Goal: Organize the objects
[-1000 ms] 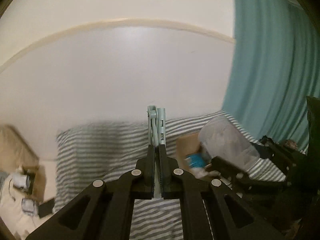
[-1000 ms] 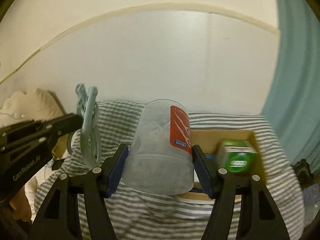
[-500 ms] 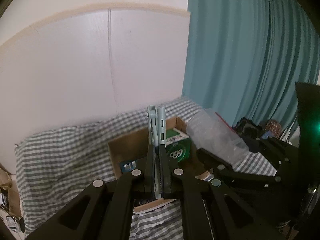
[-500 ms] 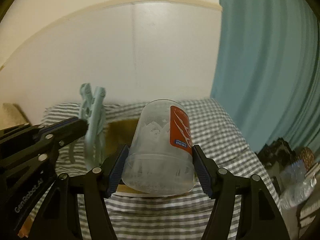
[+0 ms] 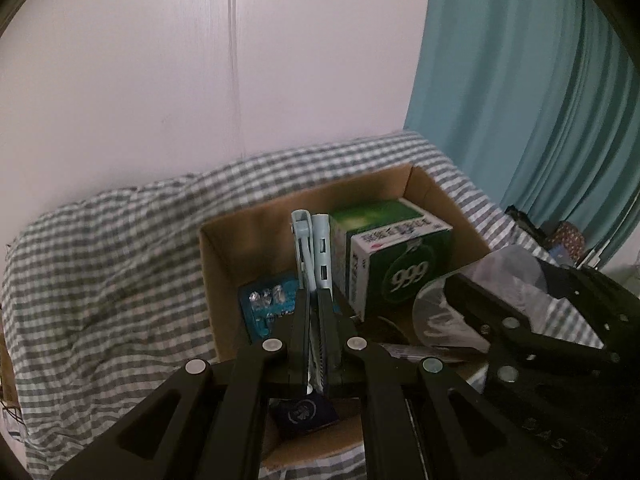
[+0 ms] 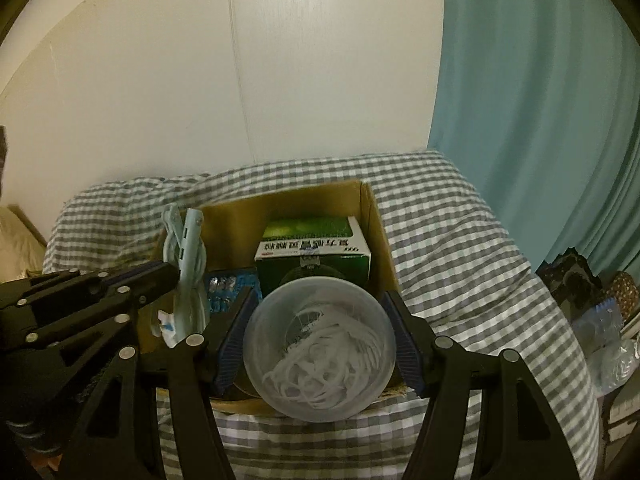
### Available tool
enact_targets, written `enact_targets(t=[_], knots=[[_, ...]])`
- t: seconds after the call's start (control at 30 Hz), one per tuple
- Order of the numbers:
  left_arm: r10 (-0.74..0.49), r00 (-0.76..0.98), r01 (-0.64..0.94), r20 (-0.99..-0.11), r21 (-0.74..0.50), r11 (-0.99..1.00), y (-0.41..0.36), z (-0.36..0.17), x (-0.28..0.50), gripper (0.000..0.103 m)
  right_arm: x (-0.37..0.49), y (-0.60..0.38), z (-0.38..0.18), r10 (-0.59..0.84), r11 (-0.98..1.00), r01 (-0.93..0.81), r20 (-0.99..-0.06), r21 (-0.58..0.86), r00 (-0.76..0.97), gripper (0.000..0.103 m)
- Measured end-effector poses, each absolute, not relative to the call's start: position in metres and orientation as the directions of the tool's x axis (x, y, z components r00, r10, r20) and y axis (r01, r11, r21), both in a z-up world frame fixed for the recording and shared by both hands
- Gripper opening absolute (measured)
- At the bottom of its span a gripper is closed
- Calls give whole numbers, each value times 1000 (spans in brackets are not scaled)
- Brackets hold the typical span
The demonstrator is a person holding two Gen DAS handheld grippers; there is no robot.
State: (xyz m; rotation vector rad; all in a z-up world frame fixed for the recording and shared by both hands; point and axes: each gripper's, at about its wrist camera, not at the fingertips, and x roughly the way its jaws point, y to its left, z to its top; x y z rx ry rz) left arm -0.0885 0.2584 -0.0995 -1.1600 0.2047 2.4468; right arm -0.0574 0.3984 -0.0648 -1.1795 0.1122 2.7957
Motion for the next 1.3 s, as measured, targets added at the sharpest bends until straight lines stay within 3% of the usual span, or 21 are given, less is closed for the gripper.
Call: enact_targets(t=[0.13, 0.23, 0.37, 0.4, 0.47, 0.5, 0.53, 0.7, 1.03, 1.3], knots=[[284, -568, -417, -773, -27, -909, 260, -109, -92, 4, -57, 400, -69, 60, -989, -140, -708, 55, -703, 64], [275, -573, -412, -773, -19, -911, 262, -110, -91, 6, -50, 404, -66, 68, -986, -155, -681, 68, -729, 76], [264, -584, -400, -768, -11, -917, 259, -102, -88, 10, -40, 407, -48, 61, -982, -162, -641, 100, -765, 81], [259, -591, -396, -764, -5, -918, 259, -98, -85, 17, -35, 408, -41, 65, -981, -166, -631, 102, -773, 82], [252, -609, -388, -752, 6, -922, 256, -89, -79, 46, -29, 409, -32, 66, -980, -167, -619, 106, -783, 84], [249, -627, -380, -738, 10, -925, 252, -81, -75, 66, -25, 408, -26, 65, -980, -165, -612, 109, -788, 84], [251, -651, -371, -717, 12, -929, 248, -71, -69, 70, -22, 406, -20, 63, -980, -163, -606, 111, -793, 85], [249, -710, -346, -658, 18, -938, 223, -31, -47, 71, 7, 402, 16, 56, -982, -146, -555, 120, -830, 88], [182, -824, -222, -536, 10, -975, 144, 35, 11, 100, 68, 363, 79, 53, -992, -100, -469, 76, -882, 100], [102, -881, -109, -462, -12, -994, 83, 55, 51, 103, 95, 320, 91, 22, -999, -39, -423, 30, -906, 103]])
